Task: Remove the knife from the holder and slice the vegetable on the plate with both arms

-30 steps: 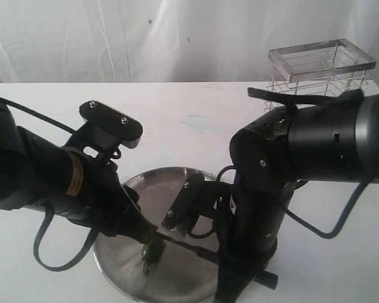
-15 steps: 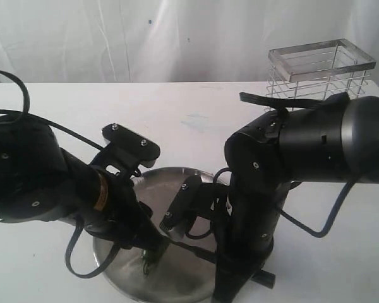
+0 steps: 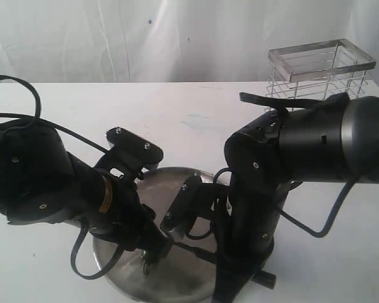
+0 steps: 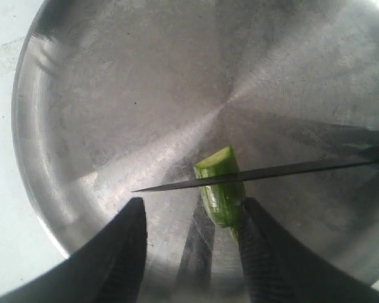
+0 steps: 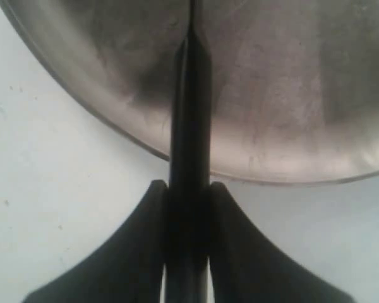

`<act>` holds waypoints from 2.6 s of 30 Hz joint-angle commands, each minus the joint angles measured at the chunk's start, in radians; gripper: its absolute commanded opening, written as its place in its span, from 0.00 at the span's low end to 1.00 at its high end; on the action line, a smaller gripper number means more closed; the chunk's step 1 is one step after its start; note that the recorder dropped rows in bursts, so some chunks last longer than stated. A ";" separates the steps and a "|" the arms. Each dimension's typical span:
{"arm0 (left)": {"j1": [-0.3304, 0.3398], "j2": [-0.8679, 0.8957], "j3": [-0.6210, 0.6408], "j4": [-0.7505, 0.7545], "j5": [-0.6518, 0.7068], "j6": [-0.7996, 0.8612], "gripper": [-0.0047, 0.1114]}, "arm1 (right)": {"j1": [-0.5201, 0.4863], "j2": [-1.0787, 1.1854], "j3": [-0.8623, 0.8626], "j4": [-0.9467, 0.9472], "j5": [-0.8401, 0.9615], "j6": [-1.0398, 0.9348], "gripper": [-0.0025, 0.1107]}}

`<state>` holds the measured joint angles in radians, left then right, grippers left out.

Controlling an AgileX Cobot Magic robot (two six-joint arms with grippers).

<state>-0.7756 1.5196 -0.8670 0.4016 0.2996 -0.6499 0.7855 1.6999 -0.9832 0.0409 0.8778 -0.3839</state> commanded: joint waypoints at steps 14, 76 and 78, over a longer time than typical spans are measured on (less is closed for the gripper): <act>-0.003 0.028 0.005 0.020 -0.039 -0.007 0.47 | 0.002 0.026 -0.043 -0.011 0.020 -0.013 0.02; -0.003 0.028 0.005 0.136 -0.044 -0.117 0.47 | 0.031 0.053 -0.045 -0.041 0.023 0.005 0.02; -0.003 0.028 0.005 0.136 -0.044 -0.117 0.47 | 0.031 0.053 -0.045 -0.041 0.023 0.005 0.02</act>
<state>-0.7756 1.5544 -0.8611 0.5421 0.2678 -0.7478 0.8072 1.7488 -1.0243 0.0000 0.9006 -0.3782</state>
